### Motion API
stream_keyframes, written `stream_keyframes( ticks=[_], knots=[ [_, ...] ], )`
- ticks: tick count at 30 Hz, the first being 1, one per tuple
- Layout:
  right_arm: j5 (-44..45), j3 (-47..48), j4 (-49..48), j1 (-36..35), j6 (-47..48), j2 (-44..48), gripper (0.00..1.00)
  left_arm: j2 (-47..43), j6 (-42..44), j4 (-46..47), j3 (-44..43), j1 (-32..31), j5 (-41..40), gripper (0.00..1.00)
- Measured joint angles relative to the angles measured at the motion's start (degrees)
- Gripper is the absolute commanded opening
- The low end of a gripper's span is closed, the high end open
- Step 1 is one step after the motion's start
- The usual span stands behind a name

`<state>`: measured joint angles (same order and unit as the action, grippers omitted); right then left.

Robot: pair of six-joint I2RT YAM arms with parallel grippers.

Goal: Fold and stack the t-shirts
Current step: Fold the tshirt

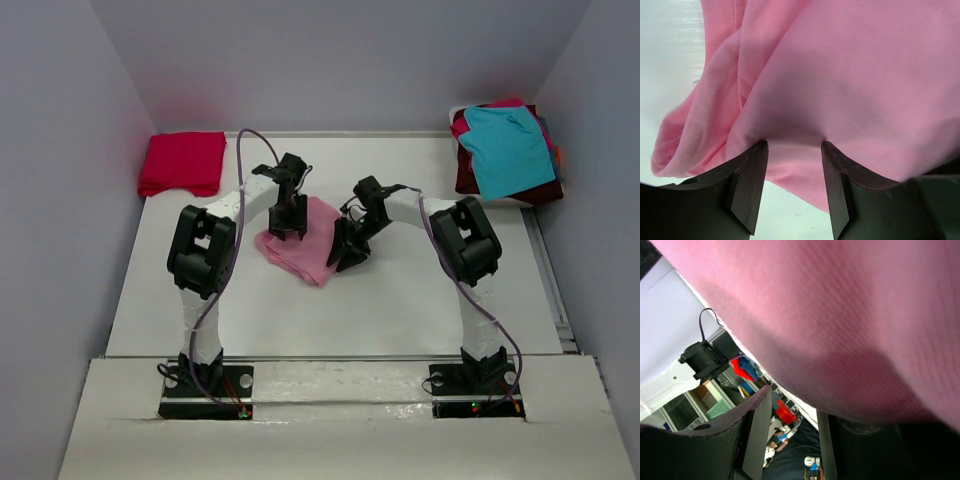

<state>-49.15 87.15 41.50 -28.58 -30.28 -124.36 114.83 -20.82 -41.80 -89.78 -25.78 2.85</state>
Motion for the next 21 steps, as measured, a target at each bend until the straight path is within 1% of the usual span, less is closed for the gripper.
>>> stream_keyframes(
  ticks=[8, 21],
  knots=[
    [-0.3, -1.3, -1.7, 0.0, -0.8, 0.1, 0.46, 0.1, 0.0, -0.3, 0.9, 0.0, -0.9, 0.59],
    [-2.6, -1.8, -6.6, 0.0, -3.4, 0.0, 0.46, 2.6, -0.1, -3.2, 0.8, 0.0, -6.1, 0.59]
  ],
)
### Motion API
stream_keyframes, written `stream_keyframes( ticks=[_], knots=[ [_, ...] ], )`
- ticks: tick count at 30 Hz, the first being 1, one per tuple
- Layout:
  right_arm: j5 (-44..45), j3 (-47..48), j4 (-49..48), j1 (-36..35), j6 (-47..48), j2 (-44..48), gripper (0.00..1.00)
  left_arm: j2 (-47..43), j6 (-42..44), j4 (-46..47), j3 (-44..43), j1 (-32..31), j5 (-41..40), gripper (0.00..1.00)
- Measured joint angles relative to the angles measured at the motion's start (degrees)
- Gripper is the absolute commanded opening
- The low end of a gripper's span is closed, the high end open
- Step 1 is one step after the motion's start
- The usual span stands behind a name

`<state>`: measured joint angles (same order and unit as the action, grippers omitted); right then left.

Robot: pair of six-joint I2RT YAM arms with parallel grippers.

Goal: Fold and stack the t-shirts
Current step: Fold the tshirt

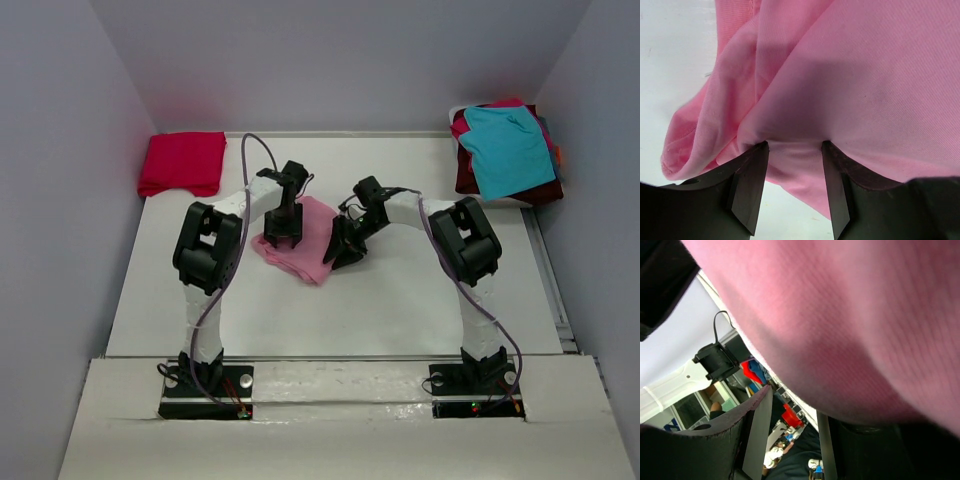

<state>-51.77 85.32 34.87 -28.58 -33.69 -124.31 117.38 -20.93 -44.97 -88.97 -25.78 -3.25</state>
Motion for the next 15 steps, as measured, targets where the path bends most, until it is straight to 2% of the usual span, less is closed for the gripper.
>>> stream_keyframes(
  ticks=[15],
  knots=[
    [0.5, 1.6, -0.1, 0.0, -0.7, -2.7, 0.47, -0.4, -0.1, 1.7, 2.2, 0.1, 1.8, 0.55]
  ],
)
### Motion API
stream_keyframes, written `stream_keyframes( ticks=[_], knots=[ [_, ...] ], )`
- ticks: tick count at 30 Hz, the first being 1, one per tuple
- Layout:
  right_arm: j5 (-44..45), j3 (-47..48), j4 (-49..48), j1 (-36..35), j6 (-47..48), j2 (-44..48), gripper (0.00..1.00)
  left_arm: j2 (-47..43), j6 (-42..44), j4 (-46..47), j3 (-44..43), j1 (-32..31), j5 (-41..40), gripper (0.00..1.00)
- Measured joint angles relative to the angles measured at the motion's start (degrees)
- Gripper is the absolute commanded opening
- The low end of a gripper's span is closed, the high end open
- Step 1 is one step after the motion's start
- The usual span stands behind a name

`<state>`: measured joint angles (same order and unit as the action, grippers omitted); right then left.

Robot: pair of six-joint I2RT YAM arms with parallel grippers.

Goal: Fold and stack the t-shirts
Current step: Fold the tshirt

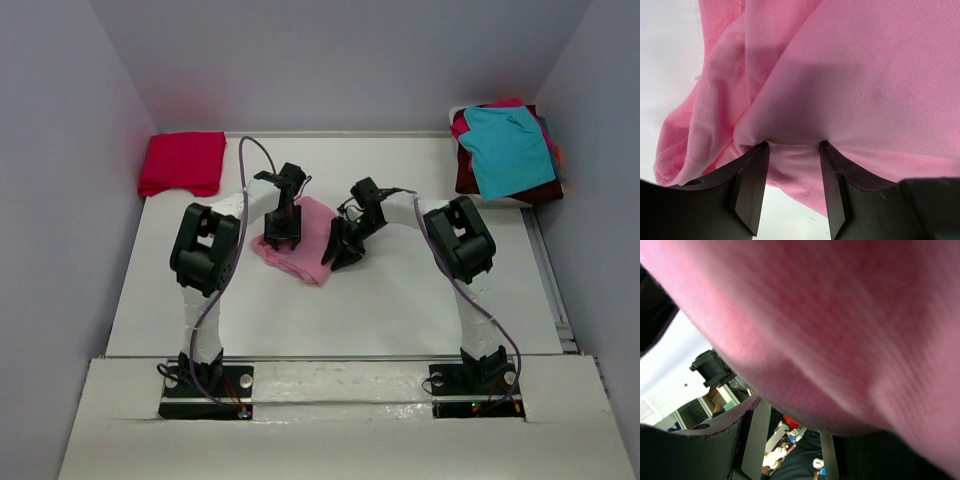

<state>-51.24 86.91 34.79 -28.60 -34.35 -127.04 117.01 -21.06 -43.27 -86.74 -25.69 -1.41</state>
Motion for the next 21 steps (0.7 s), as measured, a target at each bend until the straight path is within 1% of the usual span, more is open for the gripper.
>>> stream_keyframes(
  ticks=[8, 15, 21],
  knots=[
    [4.3, 4.1, 3.7, 0.5, -1.8, -1.4, 0.48, -2.6, 0.4, 1.2, 3.9, -0.1, 2.4, 0.54],
    [8.5, 12.9, 9.0, 2.9, -2.6, -5.2, 0.48, -3.5, 1.1, 0.8, 5.2, -1.0, 4.8, 0.54],
    [12.9, 18.9, 11.7, 5.2, -2.4, -7.0, 0.48, -4.5, 1.1, 0.7, 6.8, -2.4, 8.8, 0.54]
  ],
)
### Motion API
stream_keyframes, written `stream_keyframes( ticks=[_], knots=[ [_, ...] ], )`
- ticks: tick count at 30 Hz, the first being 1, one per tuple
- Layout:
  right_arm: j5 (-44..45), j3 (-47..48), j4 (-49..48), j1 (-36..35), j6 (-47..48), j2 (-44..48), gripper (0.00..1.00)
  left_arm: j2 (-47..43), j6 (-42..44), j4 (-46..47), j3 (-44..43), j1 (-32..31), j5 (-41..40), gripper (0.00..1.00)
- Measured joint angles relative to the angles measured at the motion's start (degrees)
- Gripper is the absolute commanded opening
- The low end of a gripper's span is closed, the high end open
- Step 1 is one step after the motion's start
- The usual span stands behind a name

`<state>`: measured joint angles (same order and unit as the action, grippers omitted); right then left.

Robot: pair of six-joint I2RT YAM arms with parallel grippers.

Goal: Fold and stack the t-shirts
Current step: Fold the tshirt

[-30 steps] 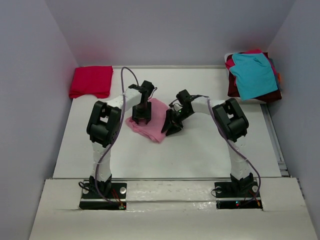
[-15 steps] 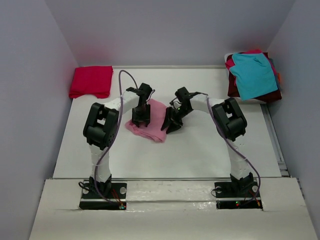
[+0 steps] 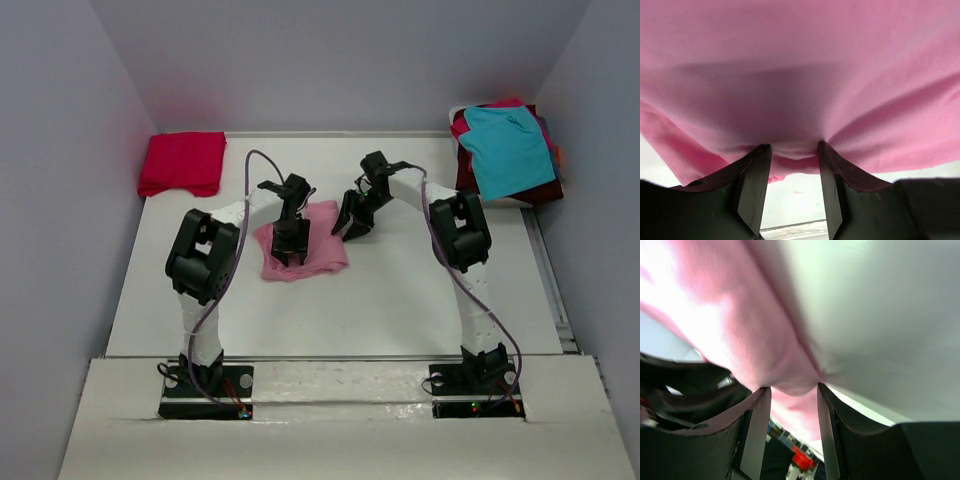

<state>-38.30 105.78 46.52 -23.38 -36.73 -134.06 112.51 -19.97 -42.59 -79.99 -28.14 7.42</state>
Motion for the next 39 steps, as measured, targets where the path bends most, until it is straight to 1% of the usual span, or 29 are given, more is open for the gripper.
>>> stream_keyframes(
  ticks=[7, 13, 21, 29, 33, 39],
  knots=[
    [3.6, 4.9, 3.2, 2.5, 0.7, -2.0, 0.48, -0.3, 0.0, -0.1, 0.5, -2.2, 3.5, 0.54],
    [4.3, 6.9, 5.5, 2.7, 1.2, -2.1, 0.48, -1.0, -0.3, -0.3, 0.4, -2.3, 4.1, 0.54],
    [4.0, 9.3, 9.6, 2.7, 3.6, -1.0, 0.48, -4.4, -3.3, -0.6, -2.9, -2.3, 1.4, 0.57],
    [3.1, 8.5, 11.5, 0.9, 6.0, 5.0, 0.48, -9.2, -8.1, -0.3, -4.1, -2.2, -3.0, 0.61],
    [1.9, 7.3, 11.4, -2.3, 6.6, 6.9, 0.48, -12.9, -10.6, 1.2, -0.2, -1.2, -4.5, 0.62],
    [1.3, 5.7, 10.9, -6.6, 7.7, 6.9, 0.48, -18.3, -13.6, 2.3, 7.1, 2.4, -5.4, 0.65]
  ],
)
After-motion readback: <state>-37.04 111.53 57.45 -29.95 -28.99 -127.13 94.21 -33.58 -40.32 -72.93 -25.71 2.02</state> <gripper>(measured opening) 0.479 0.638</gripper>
